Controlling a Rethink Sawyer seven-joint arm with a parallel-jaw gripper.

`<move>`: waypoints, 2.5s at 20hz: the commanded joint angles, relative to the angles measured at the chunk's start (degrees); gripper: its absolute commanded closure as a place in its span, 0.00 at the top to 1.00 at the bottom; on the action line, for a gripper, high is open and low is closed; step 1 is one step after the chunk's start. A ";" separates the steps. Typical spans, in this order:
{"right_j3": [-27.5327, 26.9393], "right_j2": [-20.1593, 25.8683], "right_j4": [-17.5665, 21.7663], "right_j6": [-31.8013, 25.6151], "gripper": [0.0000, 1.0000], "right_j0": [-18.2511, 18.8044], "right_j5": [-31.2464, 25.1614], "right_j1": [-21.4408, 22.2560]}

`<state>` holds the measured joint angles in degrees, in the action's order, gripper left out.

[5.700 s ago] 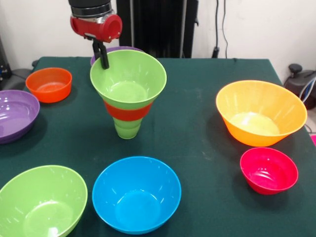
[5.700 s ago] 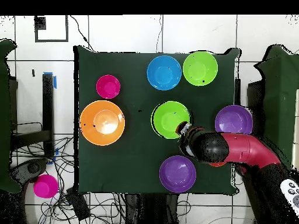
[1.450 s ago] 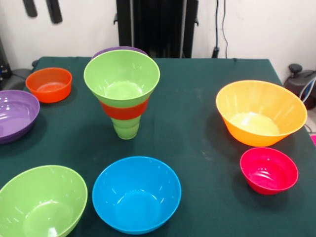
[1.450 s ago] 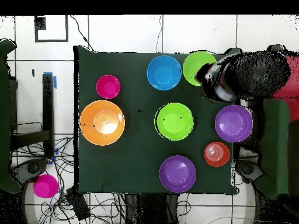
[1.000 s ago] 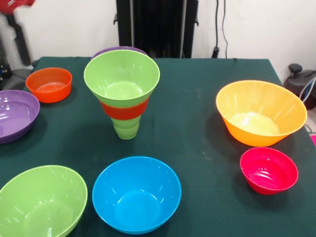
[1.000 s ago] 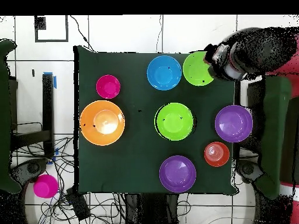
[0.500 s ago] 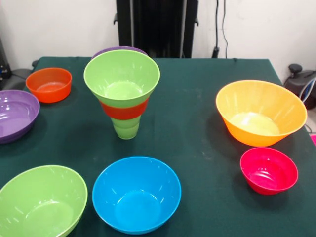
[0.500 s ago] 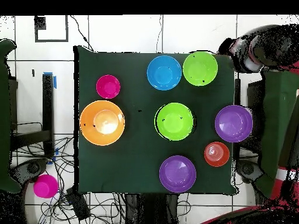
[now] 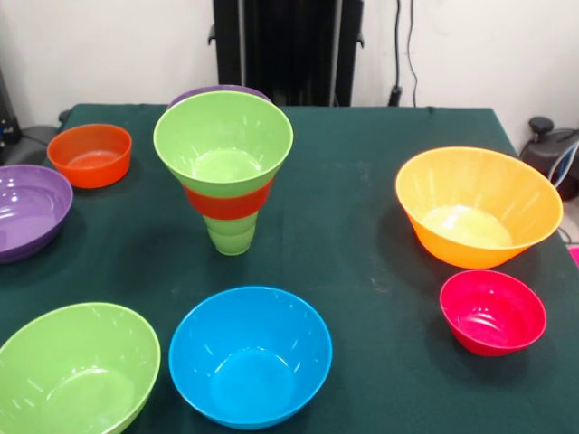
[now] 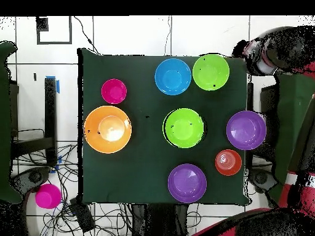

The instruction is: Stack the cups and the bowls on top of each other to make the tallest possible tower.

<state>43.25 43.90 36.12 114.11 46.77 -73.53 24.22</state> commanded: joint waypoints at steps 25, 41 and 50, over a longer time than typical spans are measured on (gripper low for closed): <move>5.62 -10.52 -6.23 -6.03 1.00 -2.70 -8.03 5.89; 10.97 -12.37 -11.52 -3.85 1.00 -0.39 -5.78 6.45; 20.48 -14.65 -14.41 2.15 1.00 0.55 6.21 6.56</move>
<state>52.79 31.91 21.63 114.11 48.38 -72.99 31.36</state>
